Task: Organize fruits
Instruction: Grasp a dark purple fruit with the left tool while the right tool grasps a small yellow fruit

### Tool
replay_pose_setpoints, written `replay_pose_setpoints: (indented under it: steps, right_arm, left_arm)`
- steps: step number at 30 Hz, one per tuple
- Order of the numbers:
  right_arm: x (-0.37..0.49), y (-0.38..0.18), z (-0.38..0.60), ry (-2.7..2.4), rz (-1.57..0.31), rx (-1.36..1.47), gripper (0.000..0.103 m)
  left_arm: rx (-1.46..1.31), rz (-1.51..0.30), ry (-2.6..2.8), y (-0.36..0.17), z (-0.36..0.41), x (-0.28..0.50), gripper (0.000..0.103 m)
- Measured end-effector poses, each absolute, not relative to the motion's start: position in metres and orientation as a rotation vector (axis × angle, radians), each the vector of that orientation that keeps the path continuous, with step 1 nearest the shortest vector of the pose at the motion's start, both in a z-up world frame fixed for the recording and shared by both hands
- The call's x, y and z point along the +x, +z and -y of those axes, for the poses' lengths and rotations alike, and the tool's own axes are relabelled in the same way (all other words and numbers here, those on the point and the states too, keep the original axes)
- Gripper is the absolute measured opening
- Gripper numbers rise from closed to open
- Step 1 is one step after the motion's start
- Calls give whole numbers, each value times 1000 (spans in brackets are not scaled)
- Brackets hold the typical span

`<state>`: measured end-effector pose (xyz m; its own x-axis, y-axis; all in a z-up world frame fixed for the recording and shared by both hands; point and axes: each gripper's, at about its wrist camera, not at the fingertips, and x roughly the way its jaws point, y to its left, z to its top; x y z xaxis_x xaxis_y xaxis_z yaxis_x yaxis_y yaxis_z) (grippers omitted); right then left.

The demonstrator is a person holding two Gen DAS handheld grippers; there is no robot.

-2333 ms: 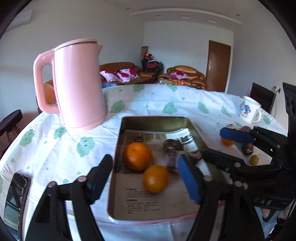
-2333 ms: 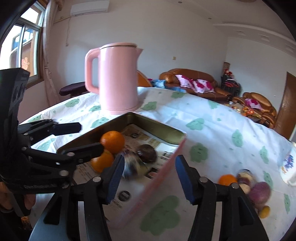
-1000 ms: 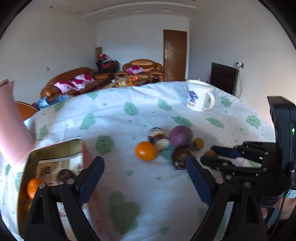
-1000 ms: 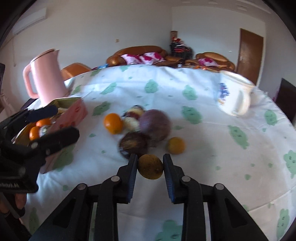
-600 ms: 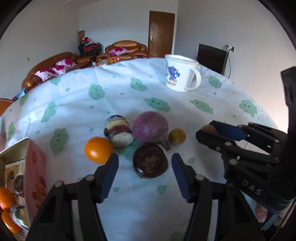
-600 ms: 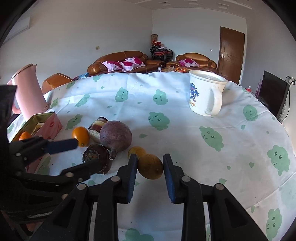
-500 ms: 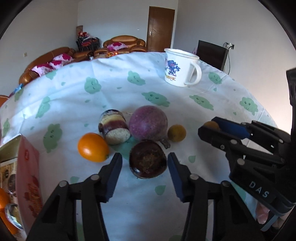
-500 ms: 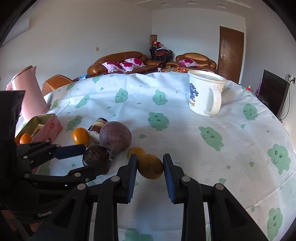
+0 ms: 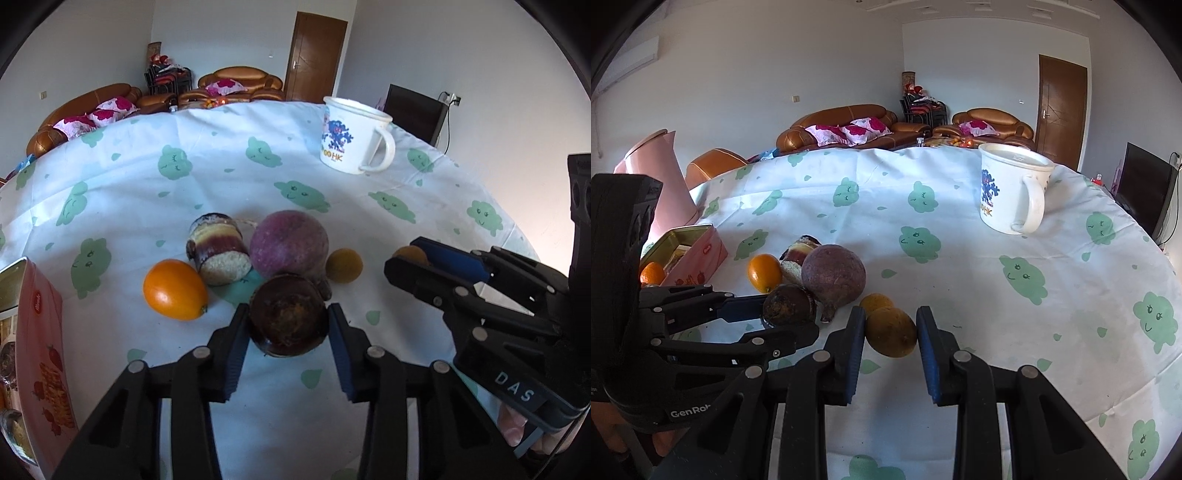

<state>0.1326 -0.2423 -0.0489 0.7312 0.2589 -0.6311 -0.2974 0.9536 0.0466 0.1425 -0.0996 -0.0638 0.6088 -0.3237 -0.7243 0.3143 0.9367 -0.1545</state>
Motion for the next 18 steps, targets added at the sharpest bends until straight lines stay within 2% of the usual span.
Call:
replay_pose_setpoints:
  steps: [18]
  right_arm:
    - [120,-40,244,350,-608,-49,30]
  left_arm:
    - [-23,-701,-345,-46,90,123,43]
